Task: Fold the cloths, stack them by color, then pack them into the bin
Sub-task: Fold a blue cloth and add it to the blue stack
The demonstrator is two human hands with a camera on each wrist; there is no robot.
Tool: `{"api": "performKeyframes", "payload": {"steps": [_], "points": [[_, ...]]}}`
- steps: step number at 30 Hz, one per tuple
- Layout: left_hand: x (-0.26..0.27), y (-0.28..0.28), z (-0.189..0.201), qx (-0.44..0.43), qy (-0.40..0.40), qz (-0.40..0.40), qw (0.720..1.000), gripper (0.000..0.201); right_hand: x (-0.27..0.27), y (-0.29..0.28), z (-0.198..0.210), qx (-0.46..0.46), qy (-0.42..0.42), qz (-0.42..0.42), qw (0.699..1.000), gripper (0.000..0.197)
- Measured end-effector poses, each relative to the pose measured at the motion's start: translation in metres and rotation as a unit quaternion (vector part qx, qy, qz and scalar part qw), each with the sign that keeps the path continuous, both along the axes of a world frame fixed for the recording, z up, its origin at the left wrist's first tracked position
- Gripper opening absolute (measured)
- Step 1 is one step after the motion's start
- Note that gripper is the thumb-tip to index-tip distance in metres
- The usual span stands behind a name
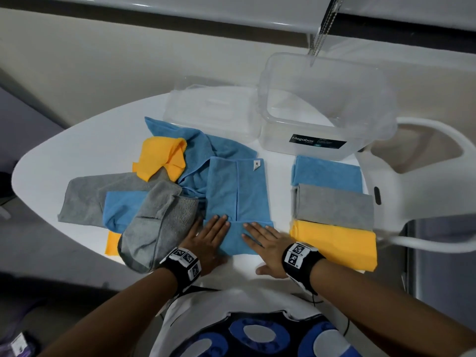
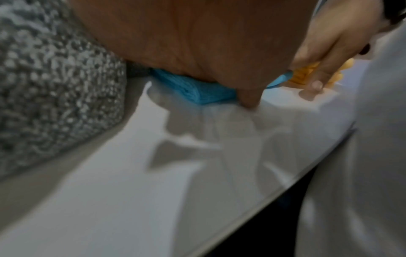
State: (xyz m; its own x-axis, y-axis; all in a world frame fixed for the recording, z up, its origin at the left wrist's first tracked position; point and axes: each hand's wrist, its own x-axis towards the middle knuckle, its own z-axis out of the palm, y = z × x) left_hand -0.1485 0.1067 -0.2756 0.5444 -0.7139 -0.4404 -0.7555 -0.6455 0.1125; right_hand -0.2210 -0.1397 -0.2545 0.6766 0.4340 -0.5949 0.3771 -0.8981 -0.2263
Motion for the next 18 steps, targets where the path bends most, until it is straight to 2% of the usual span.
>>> {"api": "performKeyframes", "payload": {"steps": [2,4,8,15,18], "points": [[0.002,-0.001,0.004,0.001,-0.021,-0.012,1.000,0.094,0.001,0.001,0.004,0.024,-0.032,-0.017,0.999,0.090],[0.002,-0.001,0.008,-0.013,-0.032,-0.008,0.999,0.093,0.003,0.000,0.010,0.030,-0.063,-0.024,0.997,0.077],[0.003,-0.001,0.018,-0.012,-0.017,-0.011,1.000,0.074,0.008,0.001,0.014,0.035,-0.085,-0.040,0.995,0.066],[0.002,-0.010,0.031,0.015,0.011,0.021,1.000,0.050,0.017,0.011,0.016,0.029,-0.073,-0.083,0.993,0.048],[0.006,-0.004,0.036,-0.019,0.055,0.058,0.997,0.040,0.011,0.010,0.021,0.048,-0.048,-0.113,0.991,0.039]]}}
